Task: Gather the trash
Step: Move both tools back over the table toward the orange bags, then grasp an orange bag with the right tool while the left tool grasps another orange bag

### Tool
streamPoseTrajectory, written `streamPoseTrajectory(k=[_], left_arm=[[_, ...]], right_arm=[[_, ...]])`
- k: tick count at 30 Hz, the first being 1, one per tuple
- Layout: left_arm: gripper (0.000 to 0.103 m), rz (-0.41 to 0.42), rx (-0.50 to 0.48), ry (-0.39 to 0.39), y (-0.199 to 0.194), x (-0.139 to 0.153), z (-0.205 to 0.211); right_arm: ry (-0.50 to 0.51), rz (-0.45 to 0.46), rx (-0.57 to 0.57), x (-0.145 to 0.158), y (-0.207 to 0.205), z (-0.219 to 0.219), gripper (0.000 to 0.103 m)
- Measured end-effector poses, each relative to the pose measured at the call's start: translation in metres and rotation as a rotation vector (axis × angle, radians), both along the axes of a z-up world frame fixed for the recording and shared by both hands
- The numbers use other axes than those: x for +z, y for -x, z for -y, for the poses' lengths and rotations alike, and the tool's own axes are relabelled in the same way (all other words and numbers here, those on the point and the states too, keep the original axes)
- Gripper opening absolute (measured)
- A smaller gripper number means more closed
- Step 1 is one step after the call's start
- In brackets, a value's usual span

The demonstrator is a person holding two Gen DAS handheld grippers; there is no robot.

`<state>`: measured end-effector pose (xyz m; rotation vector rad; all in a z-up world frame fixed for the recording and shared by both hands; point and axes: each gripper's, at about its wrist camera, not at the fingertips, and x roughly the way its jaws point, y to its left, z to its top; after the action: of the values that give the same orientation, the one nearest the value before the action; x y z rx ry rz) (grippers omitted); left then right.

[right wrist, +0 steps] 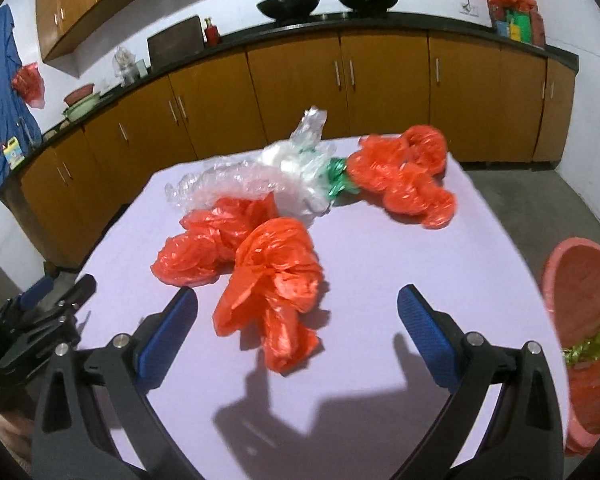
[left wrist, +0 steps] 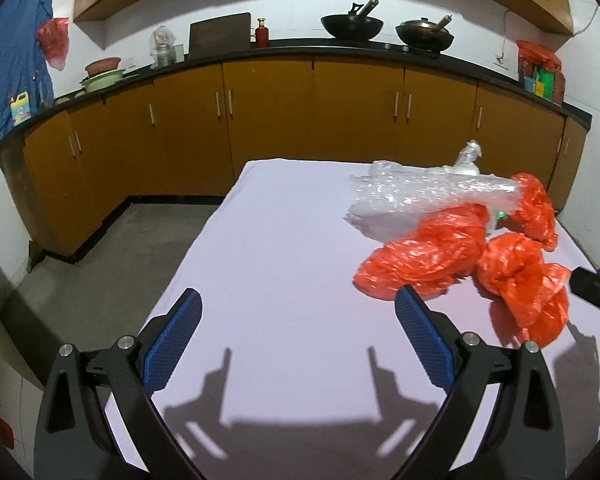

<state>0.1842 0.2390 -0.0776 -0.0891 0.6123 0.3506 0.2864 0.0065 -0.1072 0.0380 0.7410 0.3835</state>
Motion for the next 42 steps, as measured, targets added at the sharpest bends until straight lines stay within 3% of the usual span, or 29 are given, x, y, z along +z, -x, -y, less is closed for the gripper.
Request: streamPoseTrajectory(k=[11, 14, 17, 24, 29, 38, 42], left_arm=[[0.1, -0.013, -0.071, -0.007, -0.017, -0.005, 0.007], [0.1, -0.015, -0.099, -0.009, -0.024, -0.005, 0.016], [0.101, -0.011, -0.129, -0.009, -0.032, -0.004, 0.028], [0.101, -0.015, -0.212, -0.039, -0.053, -0.006, 0.057], [0.101, -0.068, -0.249, -0.053, -0.08, -0.016, 0.075], [0.1, -0.182, -0.293, 0.005, -0.117, -0.033, 0.075], [0.07, -0.186, -0.323, 0.043, -0.118, -0.035, 0.074]], right_arm=[[-0.029, -0.13, 0.008, -0.033, -0.03, -0.017, 0.066], [-0.018, -0.132, 0.035, -0.035, -0.032, -0.023, 0.043], [0.017, -0.107, 0.044, -0.035, -0.03, -0.025, 0.033], [0.068, -0.06, 0.01, -0.033, -0.024, 0.0, 0.026], [0.079, -0.054, -0.034, -0.034, -0.021, 0.028, 0.025], [0.063, -0.065, -0.058, -0.034, -0.018, 0.054, 0.025], [0.048, -0.071, -0.066, -0.034, -0.018, 0.059, 0.025]])
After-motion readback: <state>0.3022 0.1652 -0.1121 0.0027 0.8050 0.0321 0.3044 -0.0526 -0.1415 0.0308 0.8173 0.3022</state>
